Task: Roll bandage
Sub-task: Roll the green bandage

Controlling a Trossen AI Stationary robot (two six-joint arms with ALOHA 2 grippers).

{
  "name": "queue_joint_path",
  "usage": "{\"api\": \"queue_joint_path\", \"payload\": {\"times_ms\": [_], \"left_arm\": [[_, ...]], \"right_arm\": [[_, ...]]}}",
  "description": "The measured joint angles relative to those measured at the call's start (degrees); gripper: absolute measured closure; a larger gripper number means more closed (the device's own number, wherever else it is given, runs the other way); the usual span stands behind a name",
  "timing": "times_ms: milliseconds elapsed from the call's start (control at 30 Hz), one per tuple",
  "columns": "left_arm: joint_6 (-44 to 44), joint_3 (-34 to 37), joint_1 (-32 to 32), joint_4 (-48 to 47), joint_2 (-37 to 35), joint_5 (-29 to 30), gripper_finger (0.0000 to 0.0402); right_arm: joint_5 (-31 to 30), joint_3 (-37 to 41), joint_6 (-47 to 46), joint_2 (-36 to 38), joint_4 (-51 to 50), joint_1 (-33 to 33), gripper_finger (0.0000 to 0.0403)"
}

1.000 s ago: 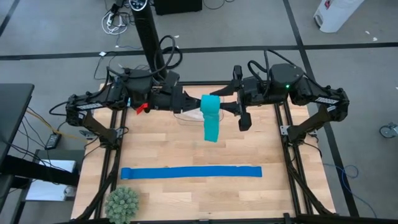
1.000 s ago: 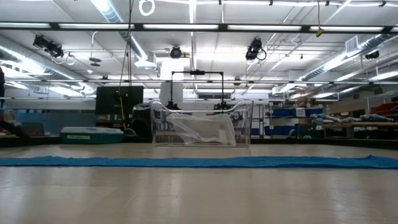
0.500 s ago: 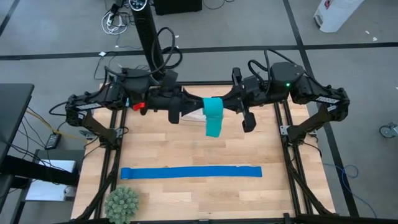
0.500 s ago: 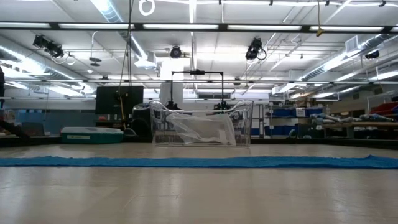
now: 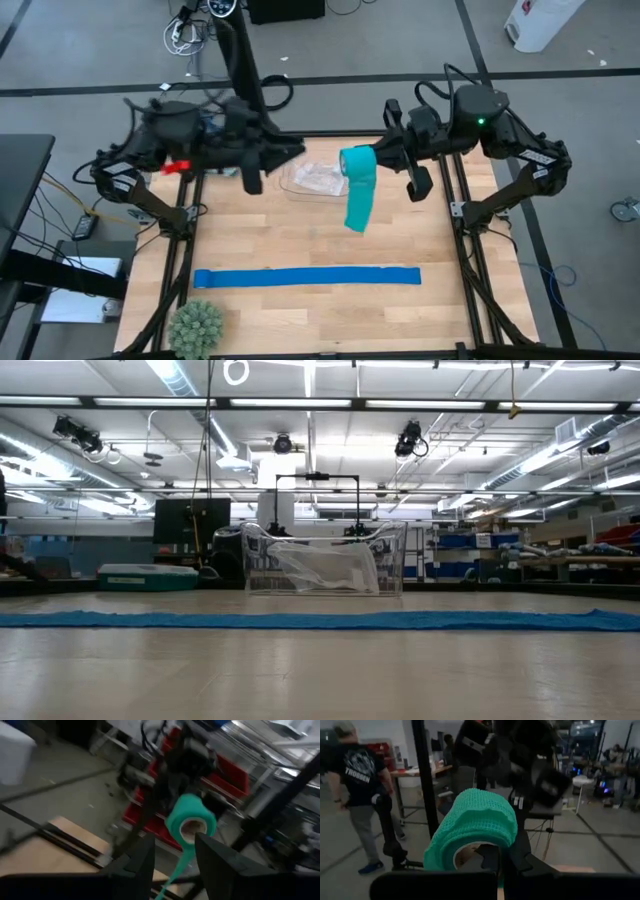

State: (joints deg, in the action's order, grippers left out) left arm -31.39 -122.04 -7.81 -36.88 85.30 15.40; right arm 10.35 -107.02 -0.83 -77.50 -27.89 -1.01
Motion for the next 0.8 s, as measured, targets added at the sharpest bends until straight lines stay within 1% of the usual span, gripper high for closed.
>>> {"api": "queue_joint_path", "payload": {"times_ms": [100,200,433,567,667,800], "left_arm": [[2.91,-3.1,-1.5,-1.89,-0.07,4.22,0.0255],[4.12,-3.64,-2.1,-2.09,-0.03,4.58,0.0255],[0.68,0.91,-2.08,-2.3,0.57,4.55,0.0255],[-1.77,4.36,-2.11,-0.92,1.44,3.31,0.0255],[-2.14,6.63,-2.11,1.55,2.18,1.74,0.0255],[-2.28,9.14,-2.11,4.46,2.59,1.5,0.0254]], "right_arm": [[0.43,0.0,-4.68,-0.02,-0.03,1.19,0.0403],[0.46,0.0,-10.16,-0.02,-0.1,2.06,0.0403],[0.91,0.0,-21.56,-0.06,0.02,3.26,0.0403],[0.06,0.0,-23.57,-0.08,0.17,3.38,0.0403],[-1.47,0.0,-24.22,-0.11,0.82,3.38,0.0403],[-1.75,0.0,-25.15,-0.19,2.93,3.49,0.0403]]}}
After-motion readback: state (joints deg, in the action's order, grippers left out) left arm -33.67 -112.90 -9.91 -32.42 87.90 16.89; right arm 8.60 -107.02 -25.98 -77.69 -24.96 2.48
